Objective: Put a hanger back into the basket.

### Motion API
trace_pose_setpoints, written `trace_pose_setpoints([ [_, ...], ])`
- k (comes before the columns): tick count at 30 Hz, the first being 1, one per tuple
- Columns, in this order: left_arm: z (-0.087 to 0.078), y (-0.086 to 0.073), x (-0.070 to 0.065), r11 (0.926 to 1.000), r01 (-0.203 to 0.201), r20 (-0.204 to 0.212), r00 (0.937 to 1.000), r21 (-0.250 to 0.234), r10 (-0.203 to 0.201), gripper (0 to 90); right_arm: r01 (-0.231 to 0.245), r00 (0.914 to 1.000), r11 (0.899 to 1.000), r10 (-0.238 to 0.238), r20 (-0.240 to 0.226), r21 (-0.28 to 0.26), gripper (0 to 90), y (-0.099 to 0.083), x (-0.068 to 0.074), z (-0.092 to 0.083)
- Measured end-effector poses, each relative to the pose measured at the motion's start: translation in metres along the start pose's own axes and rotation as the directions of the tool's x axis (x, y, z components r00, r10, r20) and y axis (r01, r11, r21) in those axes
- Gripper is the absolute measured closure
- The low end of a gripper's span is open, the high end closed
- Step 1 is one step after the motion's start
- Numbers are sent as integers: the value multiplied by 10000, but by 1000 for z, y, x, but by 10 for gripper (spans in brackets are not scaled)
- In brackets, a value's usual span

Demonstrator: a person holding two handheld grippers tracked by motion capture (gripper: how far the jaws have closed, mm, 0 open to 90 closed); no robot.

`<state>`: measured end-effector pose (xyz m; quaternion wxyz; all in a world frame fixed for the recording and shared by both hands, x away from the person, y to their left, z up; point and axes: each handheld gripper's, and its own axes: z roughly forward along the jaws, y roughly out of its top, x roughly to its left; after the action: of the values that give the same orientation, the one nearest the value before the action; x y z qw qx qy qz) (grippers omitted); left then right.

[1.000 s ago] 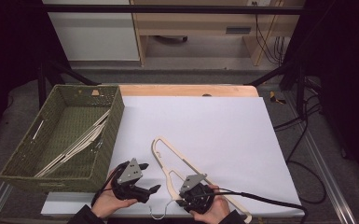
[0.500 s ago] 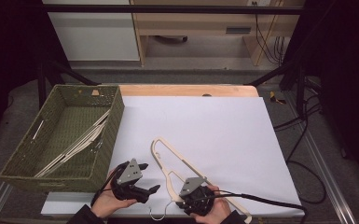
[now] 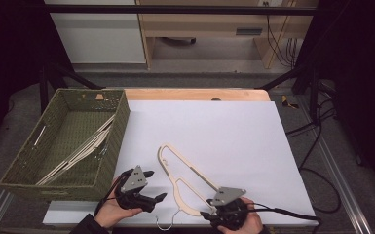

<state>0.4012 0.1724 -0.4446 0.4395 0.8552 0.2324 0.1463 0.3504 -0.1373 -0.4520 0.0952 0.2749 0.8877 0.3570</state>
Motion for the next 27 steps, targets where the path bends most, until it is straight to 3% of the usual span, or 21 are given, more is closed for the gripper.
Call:
trace_pose_setpoints([
  [2,0,0,0,10000,2,37,10000,20,-2,169,-315,9995,9992,314,40,244,585,-15,0,-5],
  [4,1,0,-1,10000,-5,30,10000,32,5,169,-309,9995,9985,311,-57,441,619,-25,1,-8],
  [8,0,0,-1,10000,-29,41,10000,45,29,169,-428,9990,9955,440,-124,844,662,-33,5,-9],
  [14,0,-1,-1,10000,20,18,10000,13,-20,169,-391,9992,9942,387,58,1001,712,-35,7,-10],
  [16,0,-1,-1,10000,18,19,10000,13,-18,169,-157,9999,9937,154,40,1106,720,-36,7,-10],
  [18,0,0,-1,10000,4,26,10000,46,-4,169,-5,9995,9917,-35,315,1288,781,-35,8,-9],
  [22,1,0,-2,10000,-9,54,10000,61,9,169,244,9976,9883,-337,597,1507,794,-32,11,-8],
  [27,1,0,-2,10000,-63,41,10000,61,63,169,-116,9991,9904,57,429,1377,797,-31,9,-9],
])
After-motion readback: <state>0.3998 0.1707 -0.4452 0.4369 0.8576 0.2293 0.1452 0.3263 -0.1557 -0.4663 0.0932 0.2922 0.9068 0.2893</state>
